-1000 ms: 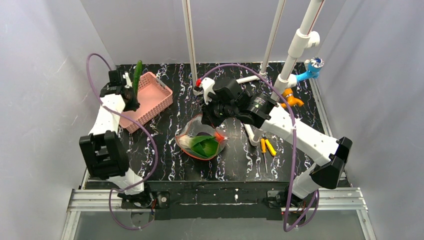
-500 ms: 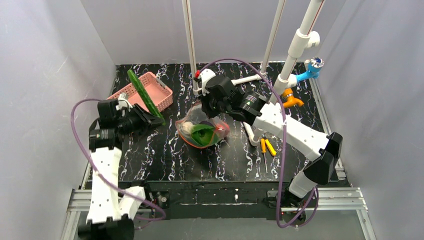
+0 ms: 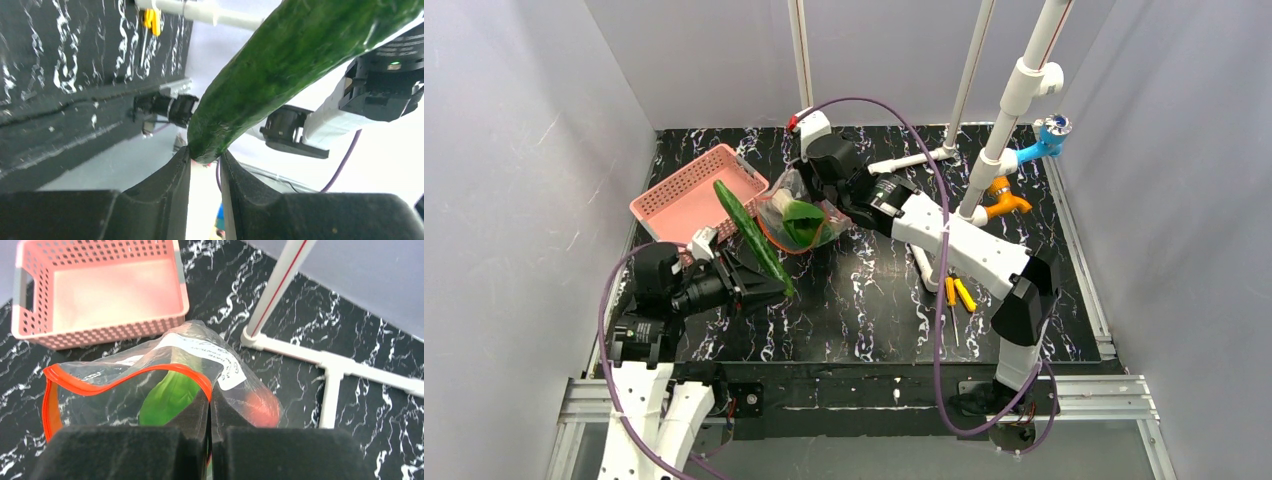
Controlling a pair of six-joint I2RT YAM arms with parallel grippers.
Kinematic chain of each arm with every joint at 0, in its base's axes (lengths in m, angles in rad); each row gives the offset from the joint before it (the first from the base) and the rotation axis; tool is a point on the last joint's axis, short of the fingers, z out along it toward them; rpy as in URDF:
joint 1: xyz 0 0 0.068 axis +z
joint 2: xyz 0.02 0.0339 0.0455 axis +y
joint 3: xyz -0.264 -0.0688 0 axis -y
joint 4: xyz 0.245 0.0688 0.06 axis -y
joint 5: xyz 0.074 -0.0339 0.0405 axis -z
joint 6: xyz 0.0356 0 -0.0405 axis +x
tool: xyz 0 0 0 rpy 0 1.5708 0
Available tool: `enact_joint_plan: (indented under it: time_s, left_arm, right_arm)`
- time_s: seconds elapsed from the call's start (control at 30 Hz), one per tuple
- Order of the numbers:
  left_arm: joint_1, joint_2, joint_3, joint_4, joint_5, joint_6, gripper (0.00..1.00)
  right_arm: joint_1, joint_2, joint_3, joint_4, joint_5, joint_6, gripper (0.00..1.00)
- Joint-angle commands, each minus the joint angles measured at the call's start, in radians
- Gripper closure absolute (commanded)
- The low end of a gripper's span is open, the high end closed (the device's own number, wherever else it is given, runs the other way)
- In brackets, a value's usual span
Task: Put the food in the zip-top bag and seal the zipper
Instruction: Place the fake vegetable in the zipper food storage bag.
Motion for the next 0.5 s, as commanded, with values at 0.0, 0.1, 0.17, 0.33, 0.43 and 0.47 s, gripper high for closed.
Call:
enact_joint_plan:
  time_s: [0.0, 0.1, 0.17, 0.33, 0.43, 0.47]
  left_arm:
    - [-0.056, -0.038, -0.063, 0.070, 0.125, -0.139, 1.00]
    - [-0.106, -0.031, -0.097, 0.095, 0.148, -0.177, 1.00]
    - [-0.130, -0.021, -0.126, 0.133, 0.168, -0.223, 1.00]
    - [-0.181, 0.037, -0.157, 0.175, 0.191, -0.294, 1.00]
    - [-0.196, 0.046, -0.166, 0.182, 0.190, -0.307, 1.00]
    - [-0.201, 0.046, -0.168, 0.184, 0.196, -0.307, 1.00]
  right_arm:
    - [0.004, -0.038, -0.020, 0.301, -0.010, -0.106, 0.99]
    - [0.022, -0.066, -0.105, 0.456, -0.088, -0.181, 0.99]
    - [0.039, -0.089, -0.165, 0.536, -0.126, -0.232, 0.99]
    - [0.071, -0.159, -0.317, 0.691, -0.196, -0.305, 0.99]
    - [0.073, -0.154, -0.328, 0.711, -0.166, -0.289, 0.99]
    - [0.073, -0.143, -0.318, 0.713, -0.148, -0.284, 0.99]
